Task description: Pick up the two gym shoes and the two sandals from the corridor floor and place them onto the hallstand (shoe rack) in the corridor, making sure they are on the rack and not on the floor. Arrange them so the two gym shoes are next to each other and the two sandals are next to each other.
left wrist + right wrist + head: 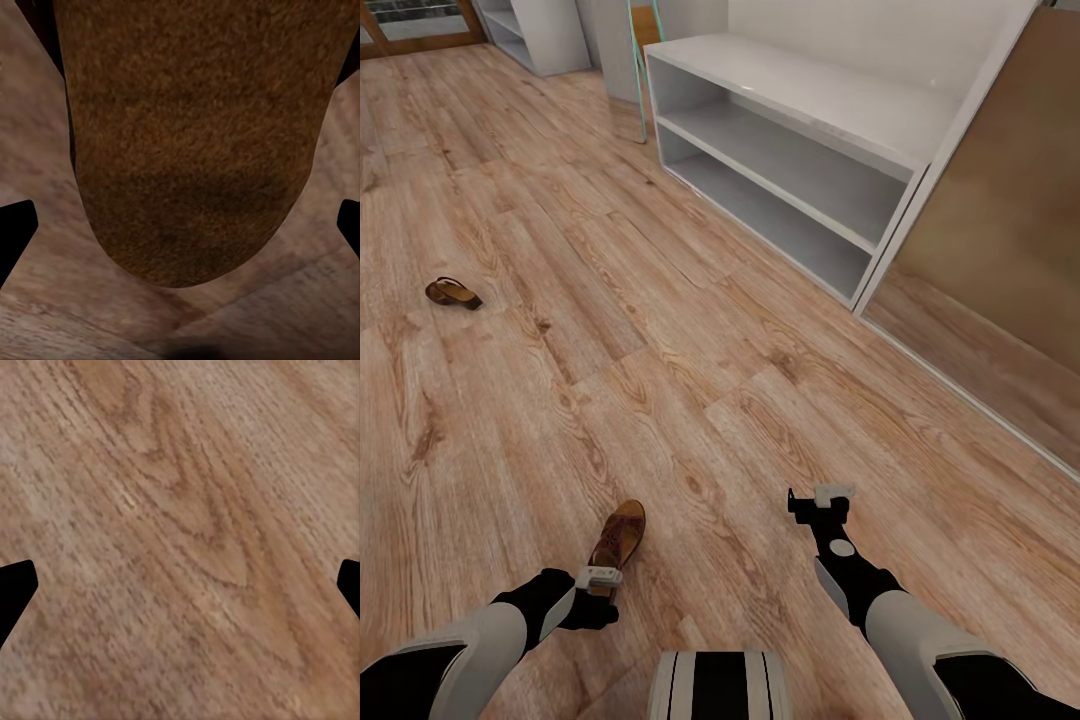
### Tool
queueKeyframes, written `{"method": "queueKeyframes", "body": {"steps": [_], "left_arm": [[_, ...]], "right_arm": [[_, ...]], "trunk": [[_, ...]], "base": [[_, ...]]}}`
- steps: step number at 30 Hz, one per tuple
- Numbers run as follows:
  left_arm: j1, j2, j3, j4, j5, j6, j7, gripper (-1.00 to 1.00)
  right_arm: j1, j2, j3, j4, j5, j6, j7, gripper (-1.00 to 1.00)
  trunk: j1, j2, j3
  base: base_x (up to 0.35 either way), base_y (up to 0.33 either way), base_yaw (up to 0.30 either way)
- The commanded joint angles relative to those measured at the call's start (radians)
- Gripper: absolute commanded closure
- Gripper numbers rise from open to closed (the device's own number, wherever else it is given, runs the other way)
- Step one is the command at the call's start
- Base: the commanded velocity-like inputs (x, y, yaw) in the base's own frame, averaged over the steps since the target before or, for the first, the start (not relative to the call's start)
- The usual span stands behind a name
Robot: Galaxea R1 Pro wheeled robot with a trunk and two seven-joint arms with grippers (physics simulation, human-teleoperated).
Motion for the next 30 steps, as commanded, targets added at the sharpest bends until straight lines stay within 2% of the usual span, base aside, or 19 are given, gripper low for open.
{"method": "queueKeyframes", "body": {"steps": [1, 30], "left_arm": [[0.0, 0.0, 0.0, 0.0, 0.0, 0.0, 0.0, -1.0], [0.0, 0.0, 0.0, 0.0, 0.0, 0.0, 0.0, -1.0]], "right_arm": [[0.0, 0.0, 0.0, 0.0, 0.0, 0.0, 0.0, -1.0], [0.0, 0.0, 0.0, 0.0, 0.0, 0.0, 0.0, -1.0]], "trunk": [[0.0, 0.0, 0.0], [0.0, 0.0, 0.0]], "base": [[0.0, 0.0, 0.0], [0.0, 0.0, 0.0]]}}
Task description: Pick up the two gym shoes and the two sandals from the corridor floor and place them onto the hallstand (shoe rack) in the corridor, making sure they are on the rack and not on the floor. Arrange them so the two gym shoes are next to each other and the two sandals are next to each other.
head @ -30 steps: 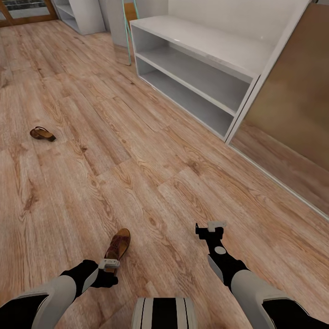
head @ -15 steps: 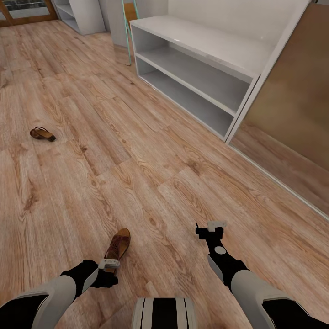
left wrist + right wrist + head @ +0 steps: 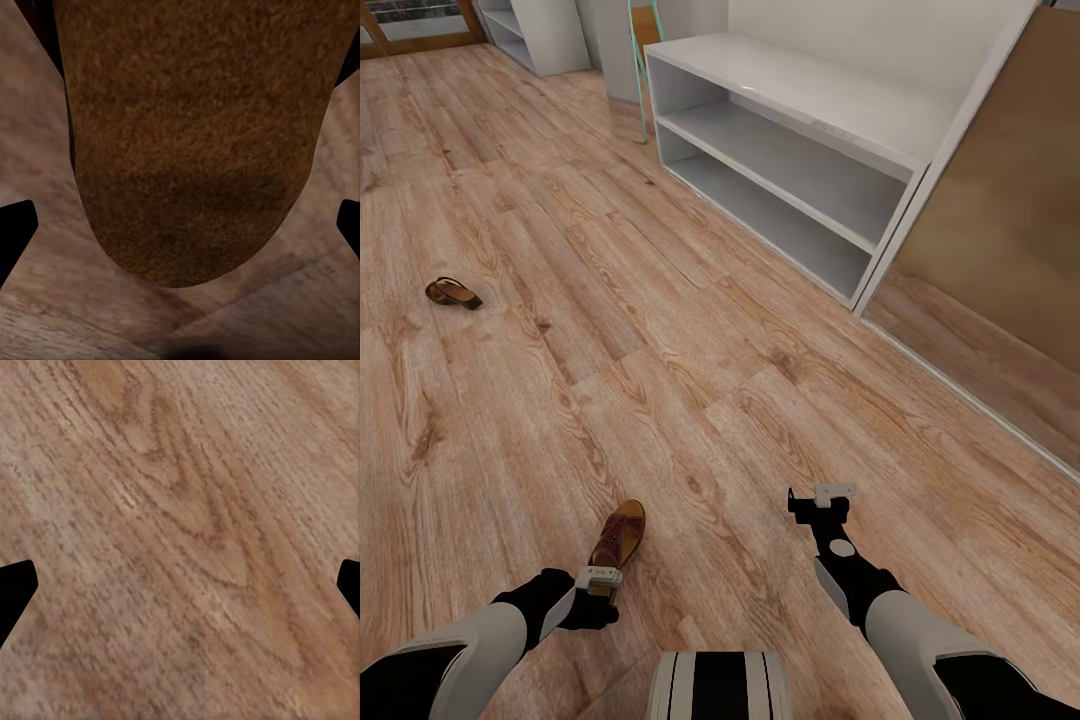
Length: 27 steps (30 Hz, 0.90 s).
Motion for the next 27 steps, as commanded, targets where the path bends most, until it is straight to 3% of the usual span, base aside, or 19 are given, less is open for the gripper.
{"method": "queueKeyframes", "body": {"steps": [1, 2, 27], "left_arm": [[0.0, 0.0, 0.0, 0.0, 0.0, 0.0, 0.0, -1.0], [0.0, 0.0, 0.0, 0.0, 0.0, 0.0, 0.0, 1.0], [0.0, -0.001, -0.003, -0.027, 0.002, 0.0, 0.0, 1.0]], "right_arm": [[0.0, 0.0, 0.0, 0.0, 0.0, 0.0, 0.0, -1.0], [0.0, 0.0, 0.0, 0.0, 0.0, 0.0, 0.0, -1.0], [0.0, 0.0, 0.0, 0.0, 0.0, 0.0, 0.0, -1.0]], "trunk": [[0.0, 0.0, 0.0], [0.0, 0.0, 0.0], [0.0, 0.0, 0.0]], "base": [[0.0, 0.0, 0.0], [0.0, 0.0, 0.0], [0.0, 0.0, 0.0]]}}
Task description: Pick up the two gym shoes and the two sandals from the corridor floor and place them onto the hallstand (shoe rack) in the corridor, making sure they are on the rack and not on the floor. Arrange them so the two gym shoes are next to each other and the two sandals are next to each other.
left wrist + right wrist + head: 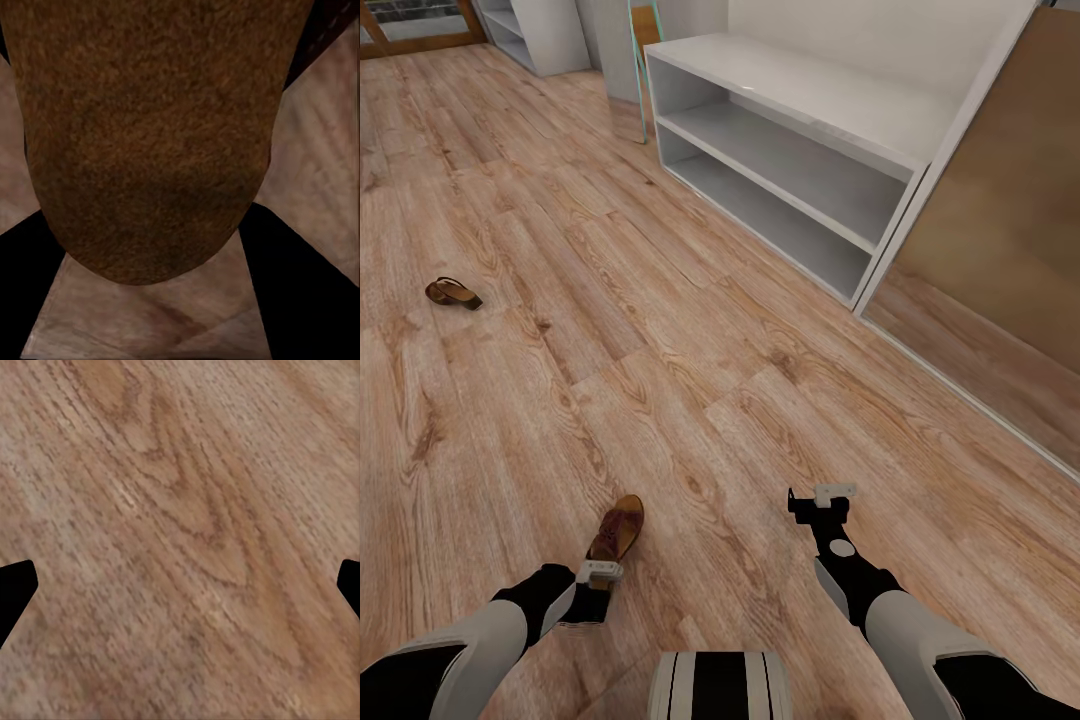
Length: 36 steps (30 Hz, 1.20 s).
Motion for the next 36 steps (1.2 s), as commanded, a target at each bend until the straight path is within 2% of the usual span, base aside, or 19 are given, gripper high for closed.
{"method": "queueKeyframes", "body": {"steps": [1, 7, 11, 13, 15, 19, 23, 27, 29, 31, 33, 35, 36], "left_arm": [[0.0, -0.09, -0.006, -0.51, 0.003, 0.012, 0.004, 1.0], [0.0, -0.155, -0.004, -0.532, 0.005, 0.003, 0.02, 1.0], [0.0, -0.167, 0.003, -0.533, 0.007, -0.016, 0.023, 1.0], [0.0, -0.171, 0.006, -0.531, 0.01, -0.036, 0.024, 1.0], [0.0, -0.173, 0.01, -0.494, 0.026, -0.086, 0.024, 1.0], [0.0, -0.17, 0.015, -0.444, 0.044, -0.139, 0.026, 1.0], [0.0, -0.15, 0.016, -0.424, 0.048, -0.153, 0.027, 1.0], [0.0, -0.142, 0.016, -0.414, 0.049, -0.157, 0.029, 1.0], [0.0, -0.14, 0.016, -0.411, 0.05, -0.158, 0.071, 1.0], [0.0, -0.139, 0.015, -0.41, 0.05, -0.159, 0.143, 1.0], [0.0, -0.141, 0.013, -0.408, 0.053, -0.178, 0.329, 1.0], [0.0, -0.143, 0.012, -0.407, 0.054, -0.203, 0.394, 1.0], [0.0, -0.143, 0.012, -0.406, 0.055, -0.208, 0.398, 1.0]], "right_arm": [[0.0, 0.0, 0.0, 0.001, 0.0, 0.0, -0.002, -1.0], [0.0, 0.0, 0.0, 0.001, 0.0, 0.0, -0.002, -1.0], [0.0, 0.0, 0.0, 0.001, 0.0, 0.0, -0.001, -1.0], [0.0, 0.0, 0.0, 0.001, 0.0, 0.0, 0.0, -1.0], [0.0, 0.0, 0.0, 0.001, 0.0, 0.0, 0.0, -1.0], [0.0, 0.0, 0.0, 0.001, 0.0, 0.001, 0.001, -1.0], [0.0, 0.001, 0.0, 0.002, 0.0, 0.002, 0.001, -1.0], [0.0, 0.001, 0.0, 0.003, 0.0, 0.002, 0.002, -1.0], [0.0, 0.001, 0.0, 0.003, 0.0, 0.002, 0.002, -1.0], [0.0, 0.001, 0.0, 0.003, 0.0, 0.002, 0.002, -1.0], [0.0, 0.002, 0.0, 0.004, 0.0, 0.002, 0.002, -1.0], [0.0, 0.002, 0.0, 0.004, 0.0, 0.002, 0.002, -1.0], [0.0, 0.002, 0.0, 0.004, 0.0, 0.001, 0.002, -1.0]], "trunk": [[0.0, 0.0, 0.0], [0.0, 0.0, 0.0], [0.0, 0.0, 0.0], [0.0, 0.0, 0.0], [0.0, 0.0, 0.0], [0.0, 0.0, 0.0], [0.0, 0.0, 0.0], [0.0, 0.0, 0.0], [0.0, 0.0, 0.0], [0.0, 0.0, 0.0], [0.0, 0.0, 0.0], [0.0, 0.0, 0.0], [0.0, 0.0, 0.0]], "base": [[0.0, 0.0, 0.0], [0.0, 0.0, 0.0], [0.0, 0.0, 0.0], [0.0, 0.0, 0.0], [0.0, 0.0, 0.0], [0.0, 0.0, 0.0], [0.0, 0.0, 0.0], [0.0, 0.0, 0.0], [0.0, 0.0, 0.0], [0.0, 0.0, 0.0], [0.0, 0.0, 0.0], [0.0, 0.0, 0.0], [0.0, 0.0, 0.0]]}}
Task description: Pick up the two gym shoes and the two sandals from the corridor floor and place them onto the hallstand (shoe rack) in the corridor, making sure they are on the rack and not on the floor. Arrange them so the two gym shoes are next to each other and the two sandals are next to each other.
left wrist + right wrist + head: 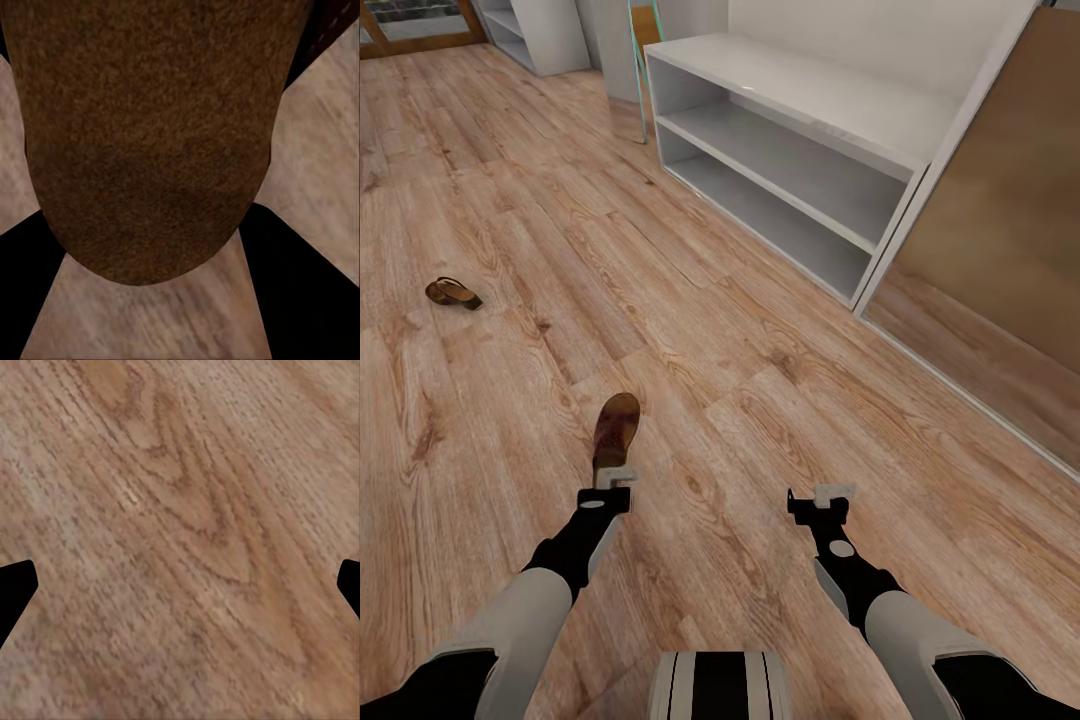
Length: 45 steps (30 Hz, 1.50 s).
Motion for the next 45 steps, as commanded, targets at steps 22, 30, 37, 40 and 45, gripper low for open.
{"method": "queueKeyframes", "body": {"steps": [22, 30, 37, 40, 45], "left_arm": [[0.0, -0.001, 0.002, 0.024, 0.003, -0.029, -0.144, 1.0], [0.0, -0.004, 0.004, 0.029, 0.003, -0.107, -0.143, 1.0], [0.0, -0.004, 0.004, 0.03, 0.003, -0.108, -0.143, 1.0], [0.0, -0.004, 0.004, 0.031, 0.003, -0.108, -0.143, 1.0], [0.0, -0.004, 0.004, 0.031, 0.004, -0.108, -0.143, 1.0]], "right_arm": [[0.0, 0.015, -0.001, 0.006, -0.005, 0.003, 0.0, -1.0], [0.0, 0.015, -0.001, 0.006, -0.003, 0.002, -0.001, -1.0], [0.0, 0.015, -0.001, 0.006, -0.003, 0.002, -0.001, -1.0], [0.0, 0.015, -0.001, 0.007, -0.003, 0.002, -0.001, -1.0], [0.0, 0.015, -0.002, 0.007, -0.003, 0.002, -0.001, -1.0]], "trunk": [[0.0, 0.0, 0.0], [0.0, 0.0, 0.0], [0.0, 0.0, 0.0], [0.0, 0.0, 0.0], [0.0, 0.0, 0.0]], "base": [[0.0, 0.0, 0.0], [0.0, 0.0, 0.0], [0.0, 0.0, 0.0], [0.0, 0.0, 0.0], [0.0, 0.0, 0.0]]}}
